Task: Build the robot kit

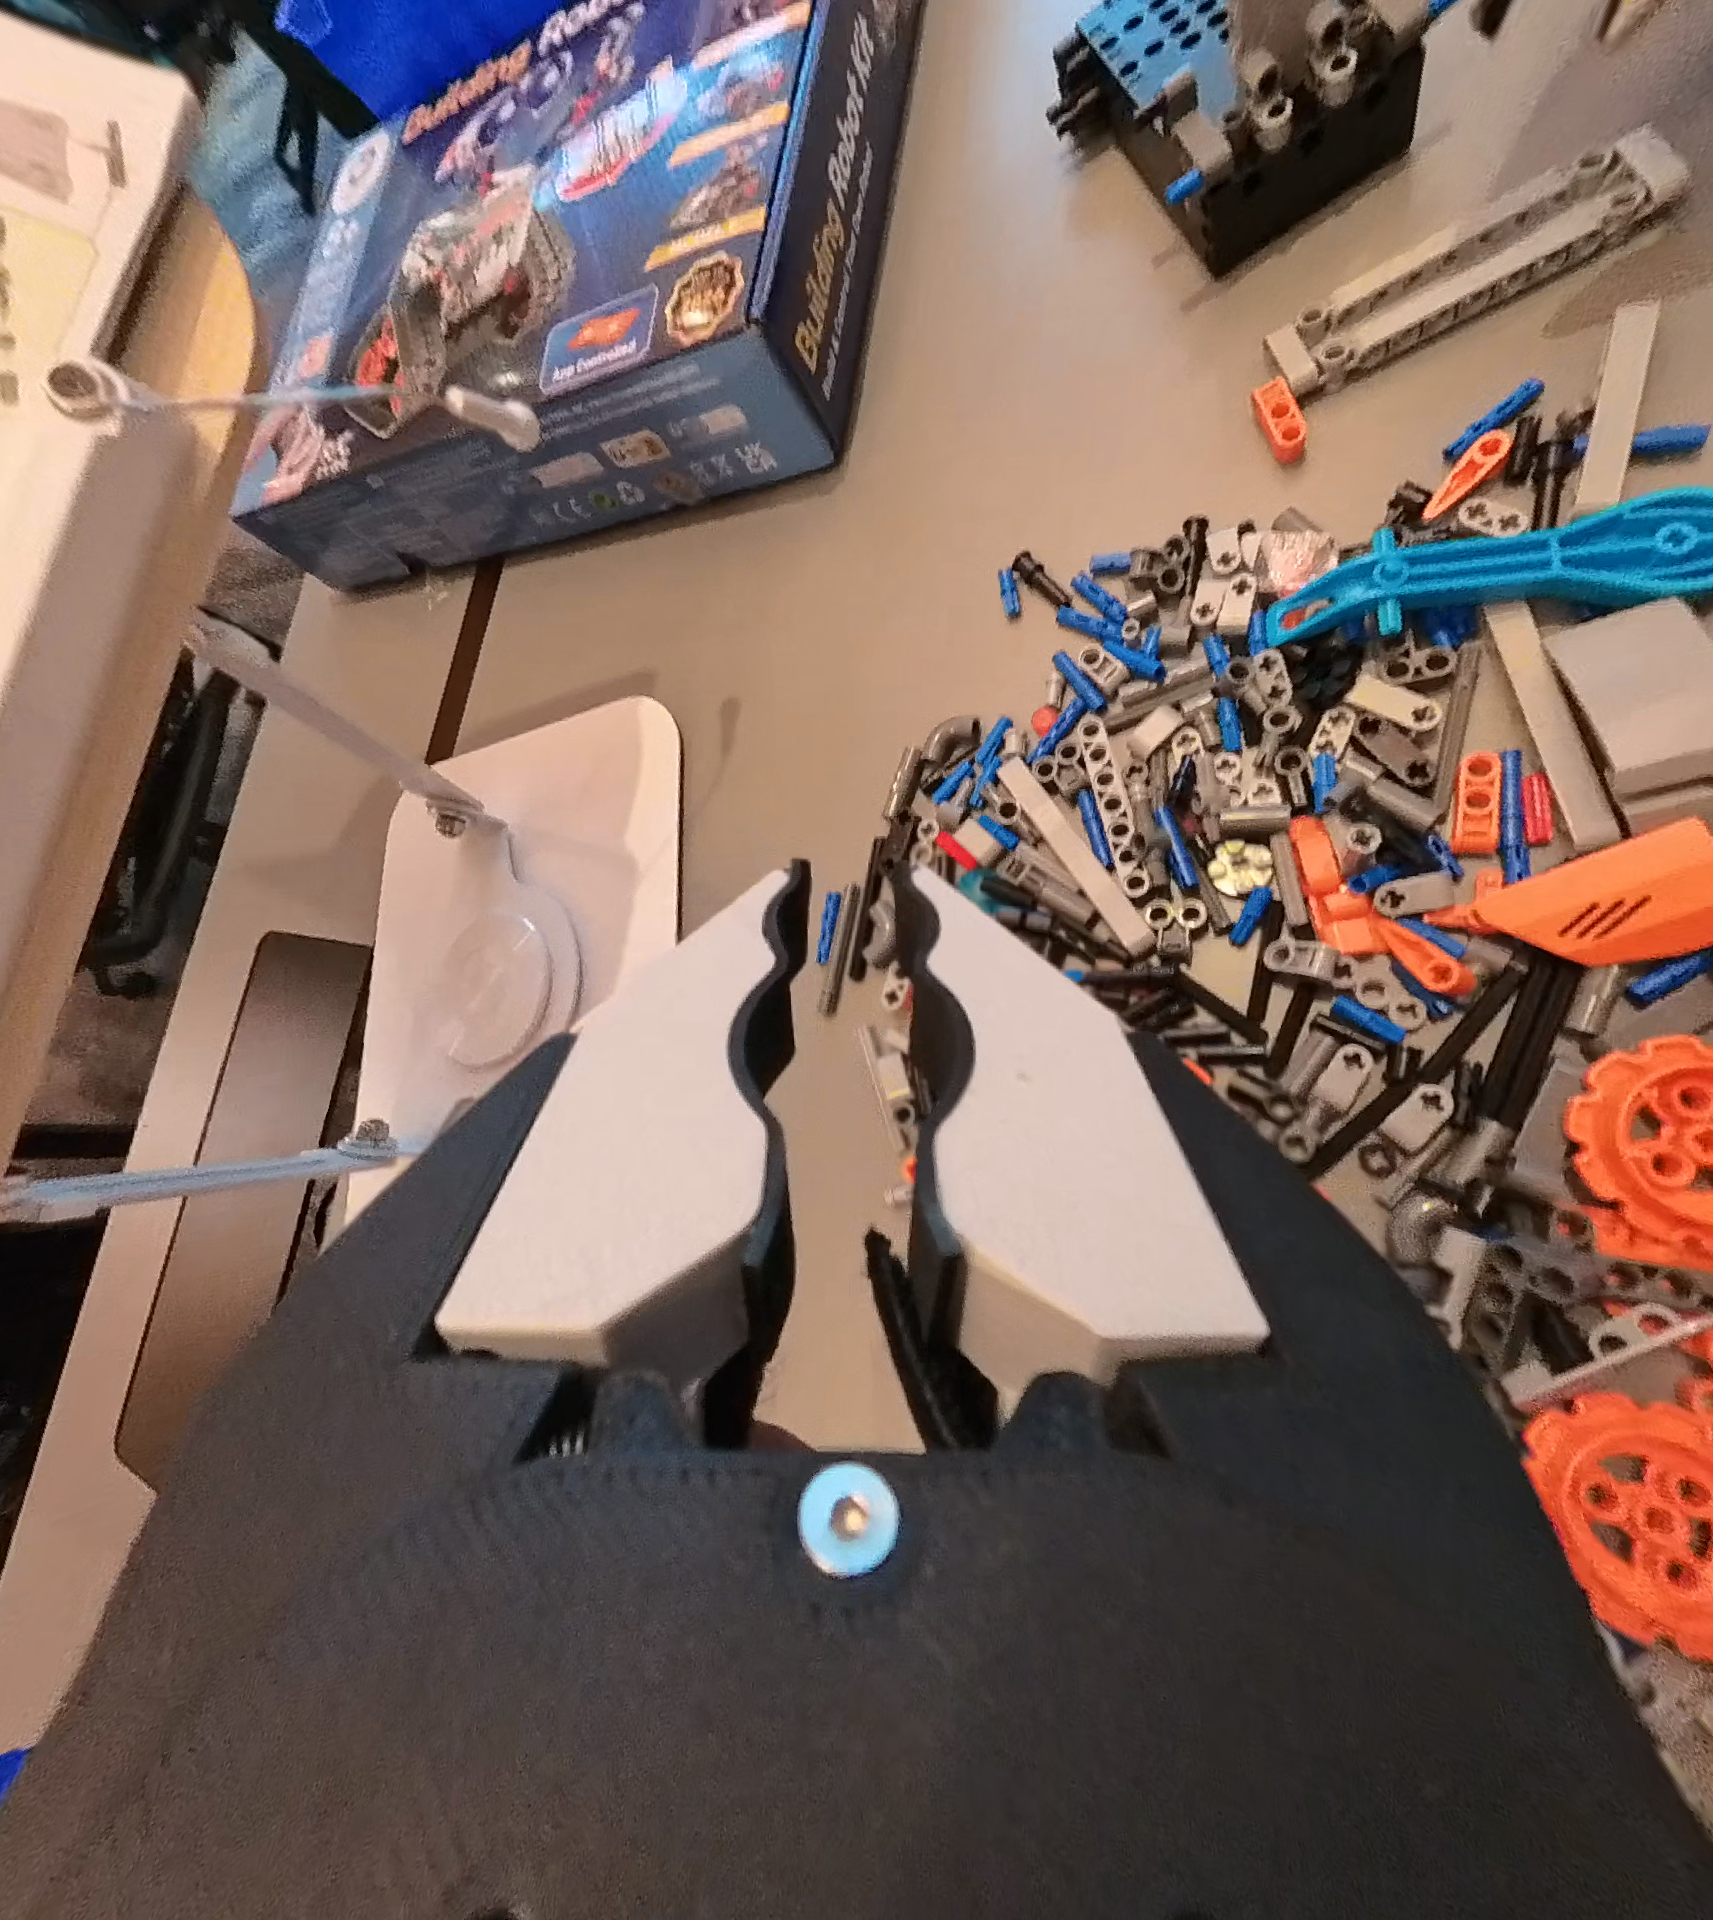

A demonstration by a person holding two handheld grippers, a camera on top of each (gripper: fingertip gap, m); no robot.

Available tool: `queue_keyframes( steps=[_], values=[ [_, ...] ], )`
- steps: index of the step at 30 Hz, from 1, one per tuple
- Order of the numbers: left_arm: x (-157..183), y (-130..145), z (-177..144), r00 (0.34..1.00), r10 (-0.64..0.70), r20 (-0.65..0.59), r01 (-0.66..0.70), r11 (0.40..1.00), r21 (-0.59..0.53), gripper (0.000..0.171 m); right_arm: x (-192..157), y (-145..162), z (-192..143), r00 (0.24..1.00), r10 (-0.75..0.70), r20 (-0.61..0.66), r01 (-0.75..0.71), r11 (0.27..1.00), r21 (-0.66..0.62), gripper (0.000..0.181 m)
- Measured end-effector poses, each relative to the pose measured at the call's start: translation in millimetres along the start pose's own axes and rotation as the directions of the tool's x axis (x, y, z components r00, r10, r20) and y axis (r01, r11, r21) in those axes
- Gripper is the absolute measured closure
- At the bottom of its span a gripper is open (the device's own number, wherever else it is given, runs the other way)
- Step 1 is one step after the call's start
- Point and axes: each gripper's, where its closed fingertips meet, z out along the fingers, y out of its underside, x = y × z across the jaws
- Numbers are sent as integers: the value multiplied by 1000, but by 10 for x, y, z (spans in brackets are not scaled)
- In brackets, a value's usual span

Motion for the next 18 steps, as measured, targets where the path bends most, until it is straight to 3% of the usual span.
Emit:
queue_keyframes(
  steps=[6, 12, 18],
  values=[
    [191, 289, 21, 992, 3, -129, -14, 996, -87, 158, -116, -237, 188, 994, -109, 25, 110, 994, -29, 159],
    [323, 386, 155, 984, 2, -176, -21, 994, -109, 155, -215, -392, 386, 984, -173, 52, 174, 984, -22, 162],
    [277, 454, 201, 987, -3, -163, -20, 990, -137, 151, -239, -330, 465, 984, -151, 99, 153, 988, -9, 161]
  ],
)
